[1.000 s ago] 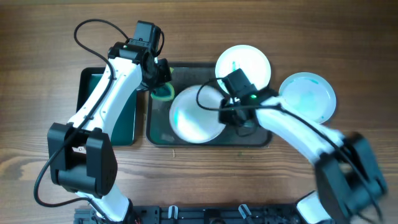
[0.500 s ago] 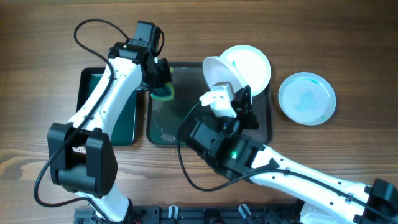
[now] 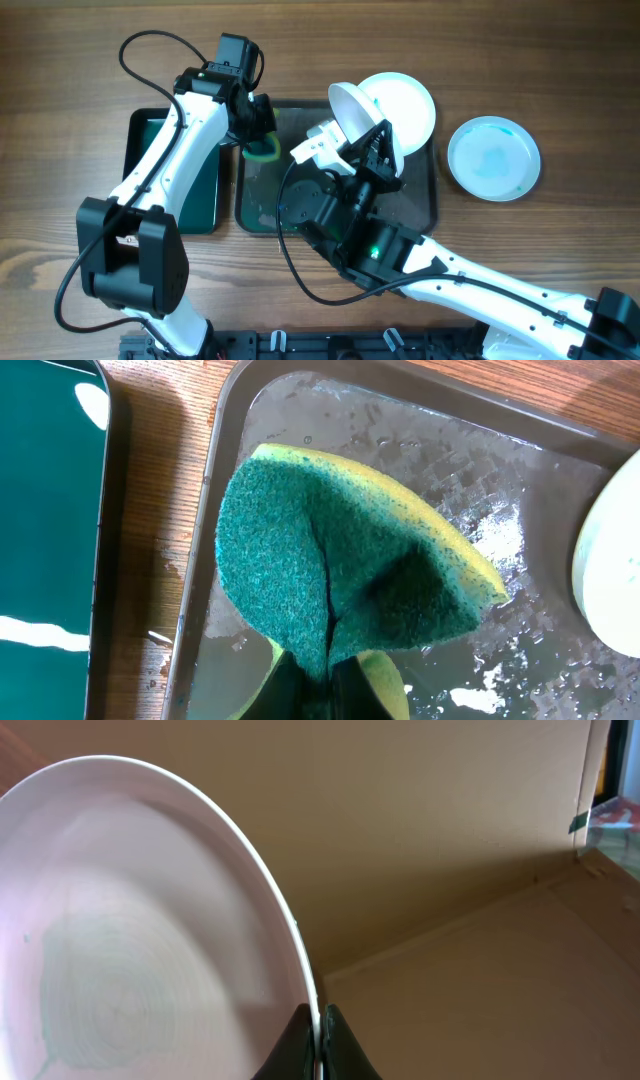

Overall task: Clean dirty plates on tray and stack at the side
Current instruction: 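Place the plate onto the cleaned plate at the right side, then grasp the last stained plate with the right gripper and drag it center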

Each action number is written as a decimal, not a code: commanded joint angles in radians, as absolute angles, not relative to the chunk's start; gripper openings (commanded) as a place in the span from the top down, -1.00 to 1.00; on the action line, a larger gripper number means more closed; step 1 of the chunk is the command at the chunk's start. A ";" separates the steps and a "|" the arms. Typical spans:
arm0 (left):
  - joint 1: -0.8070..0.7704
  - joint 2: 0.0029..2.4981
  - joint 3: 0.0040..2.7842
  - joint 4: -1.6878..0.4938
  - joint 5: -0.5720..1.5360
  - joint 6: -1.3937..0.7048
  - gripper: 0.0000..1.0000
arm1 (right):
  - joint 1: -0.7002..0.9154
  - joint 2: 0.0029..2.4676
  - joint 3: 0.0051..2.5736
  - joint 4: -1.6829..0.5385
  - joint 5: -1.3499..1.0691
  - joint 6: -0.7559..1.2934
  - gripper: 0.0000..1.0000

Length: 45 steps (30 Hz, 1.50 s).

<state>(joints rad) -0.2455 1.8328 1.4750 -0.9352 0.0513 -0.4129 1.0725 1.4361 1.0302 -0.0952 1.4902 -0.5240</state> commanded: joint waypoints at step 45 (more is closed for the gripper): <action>-0.245 1.821 1.489 -0.898 0.060 -0.400 0.92 | -0.398 1.586 0.894 -0.575 0.047 0.499 0.83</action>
